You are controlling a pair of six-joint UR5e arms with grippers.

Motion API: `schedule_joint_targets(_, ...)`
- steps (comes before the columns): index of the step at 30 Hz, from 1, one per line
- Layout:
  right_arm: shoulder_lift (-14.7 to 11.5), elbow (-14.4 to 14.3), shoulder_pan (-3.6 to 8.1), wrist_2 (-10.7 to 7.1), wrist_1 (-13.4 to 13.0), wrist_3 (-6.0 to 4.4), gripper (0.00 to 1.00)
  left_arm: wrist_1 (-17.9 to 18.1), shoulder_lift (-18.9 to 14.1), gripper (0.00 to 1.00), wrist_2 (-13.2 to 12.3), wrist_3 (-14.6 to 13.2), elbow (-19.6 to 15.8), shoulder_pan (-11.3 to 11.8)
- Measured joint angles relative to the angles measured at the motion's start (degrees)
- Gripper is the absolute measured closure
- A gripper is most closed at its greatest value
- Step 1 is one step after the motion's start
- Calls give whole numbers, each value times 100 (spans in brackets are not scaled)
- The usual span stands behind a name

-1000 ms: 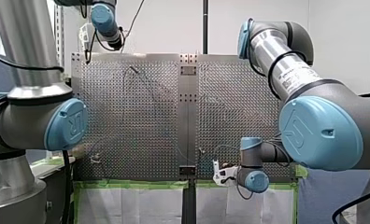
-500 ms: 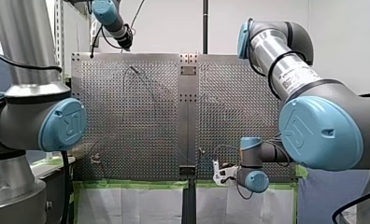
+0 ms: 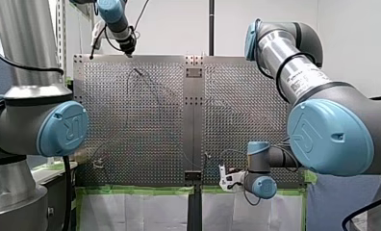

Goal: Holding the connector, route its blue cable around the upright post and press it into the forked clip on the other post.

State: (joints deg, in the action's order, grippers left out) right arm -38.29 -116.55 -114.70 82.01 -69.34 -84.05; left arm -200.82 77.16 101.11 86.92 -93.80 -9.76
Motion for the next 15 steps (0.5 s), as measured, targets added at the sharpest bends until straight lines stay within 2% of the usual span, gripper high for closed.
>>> schedule_joint_targets(5,0,-1,2,0,-15,0,100,-175,32,0,166,27,-3,-2)
schedule_joint_targets(15,1,12,3,-6,-27,0,100,-218,172,0,416,29,0,-2)
